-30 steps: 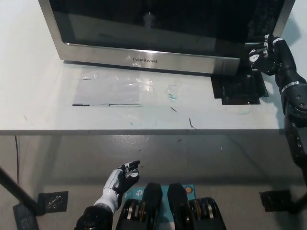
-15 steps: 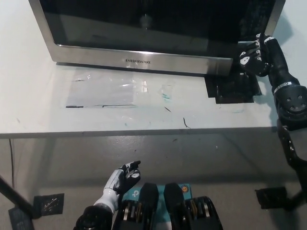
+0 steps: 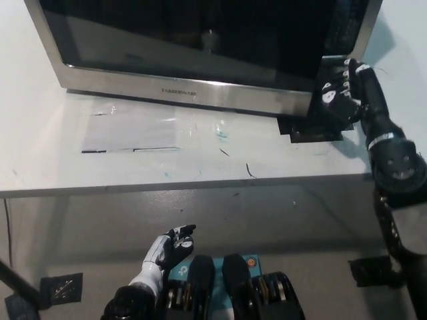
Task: A microwave is kept infront of the robot with its door slightly ajar. The robot uses its right hand to push the door towards the left to open it.
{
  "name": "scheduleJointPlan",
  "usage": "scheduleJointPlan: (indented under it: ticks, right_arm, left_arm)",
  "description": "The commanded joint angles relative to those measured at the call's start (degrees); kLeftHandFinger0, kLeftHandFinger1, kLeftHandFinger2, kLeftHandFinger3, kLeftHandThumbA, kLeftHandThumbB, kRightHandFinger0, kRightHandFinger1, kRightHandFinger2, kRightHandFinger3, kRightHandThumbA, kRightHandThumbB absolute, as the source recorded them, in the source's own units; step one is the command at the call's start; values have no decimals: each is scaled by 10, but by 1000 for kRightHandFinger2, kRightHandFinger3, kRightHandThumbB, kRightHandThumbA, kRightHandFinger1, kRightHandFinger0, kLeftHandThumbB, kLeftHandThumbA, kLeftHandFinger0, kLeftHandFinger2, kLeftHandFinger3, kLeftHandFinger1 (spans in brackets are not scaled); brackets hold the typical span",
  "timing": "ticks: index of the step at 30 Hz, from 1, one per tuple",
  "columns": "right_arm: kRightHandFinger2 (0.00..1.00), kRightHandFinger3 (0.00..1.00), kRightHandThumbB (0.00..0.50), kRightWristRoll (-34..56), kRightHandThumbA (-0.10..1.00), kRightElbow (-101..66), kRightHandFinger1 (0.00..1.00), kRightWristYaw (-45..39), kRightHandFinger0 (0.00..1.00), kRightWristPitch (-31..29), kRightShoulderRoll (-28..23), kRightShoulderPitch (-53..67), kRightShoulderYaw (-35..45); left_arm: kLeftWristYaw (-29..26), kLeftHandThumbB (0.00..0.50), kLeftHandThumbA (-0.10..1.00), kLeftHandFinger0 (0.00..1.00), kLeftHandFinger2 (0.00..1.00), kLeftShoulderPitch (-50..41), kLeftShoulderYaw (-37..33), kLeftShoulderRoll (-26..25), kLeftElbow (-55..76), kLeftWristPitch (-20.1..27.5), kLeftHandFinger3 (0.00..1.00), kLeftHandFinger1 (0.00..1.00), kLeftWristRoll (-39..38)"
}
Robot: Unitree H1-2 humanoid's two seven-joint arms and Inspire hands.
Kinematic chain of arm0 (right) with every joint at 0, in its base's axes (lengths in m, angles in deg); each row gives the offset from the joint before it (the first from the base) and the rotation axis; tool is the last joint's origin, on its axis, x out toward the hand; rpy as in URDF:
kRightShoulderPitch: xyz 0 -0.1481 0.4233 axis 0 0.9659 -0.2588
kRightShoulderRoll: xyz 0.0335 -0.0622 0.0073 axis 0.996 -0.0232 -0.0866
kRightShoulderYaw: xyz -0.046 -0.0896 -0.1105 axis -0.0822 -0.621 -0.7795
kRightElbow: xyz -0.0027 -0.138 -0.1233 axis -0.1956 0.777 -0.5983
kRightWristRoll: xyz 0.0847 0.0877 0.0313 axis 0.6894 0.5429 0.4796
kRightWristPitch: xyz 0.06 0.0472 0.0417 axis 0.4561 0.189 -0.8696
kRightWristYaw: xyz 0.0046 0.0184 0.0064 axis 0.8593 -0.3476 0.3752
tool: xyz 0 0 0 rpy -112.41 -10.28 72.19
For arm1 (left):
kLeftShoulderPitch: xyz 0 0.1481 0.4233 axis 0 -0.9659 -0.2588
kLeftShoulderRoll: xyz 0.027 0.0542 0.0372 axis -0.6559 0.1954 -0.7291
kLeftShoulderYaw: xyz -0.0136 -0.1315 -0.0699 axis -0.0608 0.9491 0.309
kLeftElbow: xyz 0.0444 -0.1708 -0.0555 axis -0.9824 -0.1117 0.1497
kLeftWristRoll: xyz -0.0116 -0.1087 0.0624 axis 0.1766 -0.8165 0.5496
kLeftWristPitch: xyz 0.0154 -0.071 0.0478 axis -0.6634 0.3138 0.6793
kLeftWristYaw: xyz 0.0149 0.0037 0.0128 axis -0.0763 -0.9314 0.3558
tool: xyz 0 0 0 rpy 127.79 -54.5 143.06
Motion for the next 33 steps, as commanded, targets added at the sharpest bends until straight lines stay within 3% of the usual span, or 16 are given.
scheduleJointPlan:
  ticks: [1,5,7,9,13,17,19,23,25,26,28,30,31,33]
  right_arm:
    - [440,608,179,37,302,-119,343,-68,253,-16,67,-7,-51]
    - [438,610,171,45,263,-161,342,-79,257,-6,77,16,-61]
    - [471,620,174,57,281,-218,372,-89,312,19,87,47,-76]
    - [467,626,155,64,224,-254,374,-95,319,30,92,69,-87]
    - [478,643,151,90,156,-311,367,-106,315,47,105,111,-108]
    - [507,651,146,101,162,-330,392,-113,347,57,107,127,-118]
    - [488,636,170,108,175,-351,377,-112,320,78,116,142,-126]
    - [478,629,121,115,170,-359,367,-134,312,51,127,165,-150]
    - [470,622,132,116,166,-366,375,-138,336,57,134,172,-158]
    - [486,631,139,109,184,-368,382,-140,339,57,134,175,-164]
    - [508,628,150,95,223,-377,382,-141,336,65,141,182,-182]
    - [507,630,148,93,234,-376,379,-143,339,59,143,184,-186]
    - [496,625,147,90,259,-374,368,-143,332,54,143,184,-188]
    - [504,626,135,93,261,-371,378,-146,350,52,142,183,-184]
  left_arm:
    - [8,266,199,913,907,17,0,2,7,7,811,887,-4]
    - [3,279,189,884,862,18,0,2,9,7,759,854,-1]
    - [3,283,179,867,838,20,1,2,6,9,721,833,-2]
    - [4,299,173,866,834,21,5,3,4,8,696,835,-8]
    - [1,311,205,872,850,22,3,2,3,10,730,846,-2]
    - [6,316,230,870,858,23,1,0,0,11,754,844,-2]
    - [5,289,226,875,863,25,-3,-1,-4,18,753,847,3]
    - [4,278,213,891,887,25,-2,0,-4,17,744,866,2]
    - [4,273,177,902,894,27,3,2,-8,18,745,875,-4]
    - [6,306,210,906,900,25,3,2,-6,17,753,880,-4]
    - [14,216,120,941,973,23,6,2,-2,14,793,924,-12]
    - [16,200,106,942,982,22,8,3,2,12,789,928,-14]
    - [18,205,88,902,924,20,10,4,3,16,732,883,-19]
    - [15,196,78,882,913,20,9,4,5,13,701,872,-18]
